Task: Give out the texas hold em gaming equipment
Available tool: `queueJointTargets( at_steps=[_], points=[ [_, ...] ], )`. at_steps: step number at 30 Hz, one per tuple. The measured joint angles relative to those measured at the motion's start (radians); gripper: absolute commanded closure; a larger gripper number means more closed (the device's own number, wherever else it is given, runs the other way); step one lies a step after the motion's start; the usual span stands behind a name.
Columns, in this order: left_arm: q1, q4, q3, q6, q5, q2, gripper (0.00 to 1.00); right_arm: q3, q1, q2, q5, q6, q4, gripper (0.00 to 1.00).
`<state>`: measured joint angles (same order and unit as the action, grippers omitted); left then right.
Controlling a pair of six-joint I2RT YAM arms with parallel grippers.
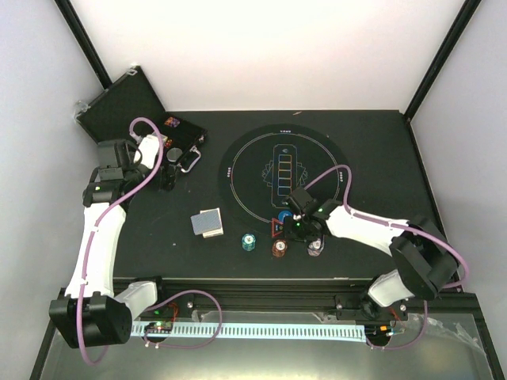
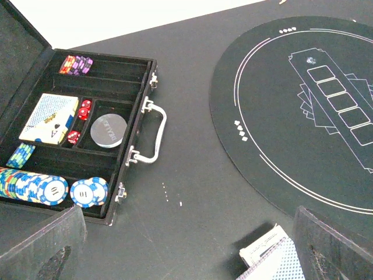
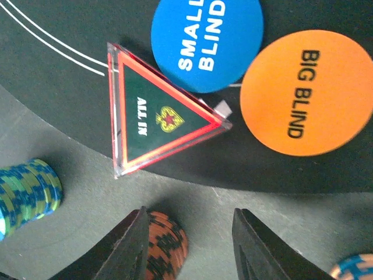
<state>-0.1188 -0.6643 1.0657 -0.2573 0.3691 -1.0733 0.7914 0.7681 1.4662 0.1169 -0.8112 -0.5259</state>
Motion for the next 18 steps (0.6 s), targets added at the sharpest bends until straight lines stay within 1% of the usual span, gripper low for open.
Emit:
queueJointTargets(
  at_steps=[6, 18],
  points=[
    [0.0, -0.001, 0.001, 0.011, 0.0, 0.0, 0.01, 0.035, 0.001, 0.067, 0.029, -0.006, 0.04, 0.66],
    [-0.011, -0.001, 0.052, 0.024, -0.007, 0.0, 0.01, 0.096, 0.005, 0.185, 0.07, -0.019, 0.07, 0.67]
  ],
)
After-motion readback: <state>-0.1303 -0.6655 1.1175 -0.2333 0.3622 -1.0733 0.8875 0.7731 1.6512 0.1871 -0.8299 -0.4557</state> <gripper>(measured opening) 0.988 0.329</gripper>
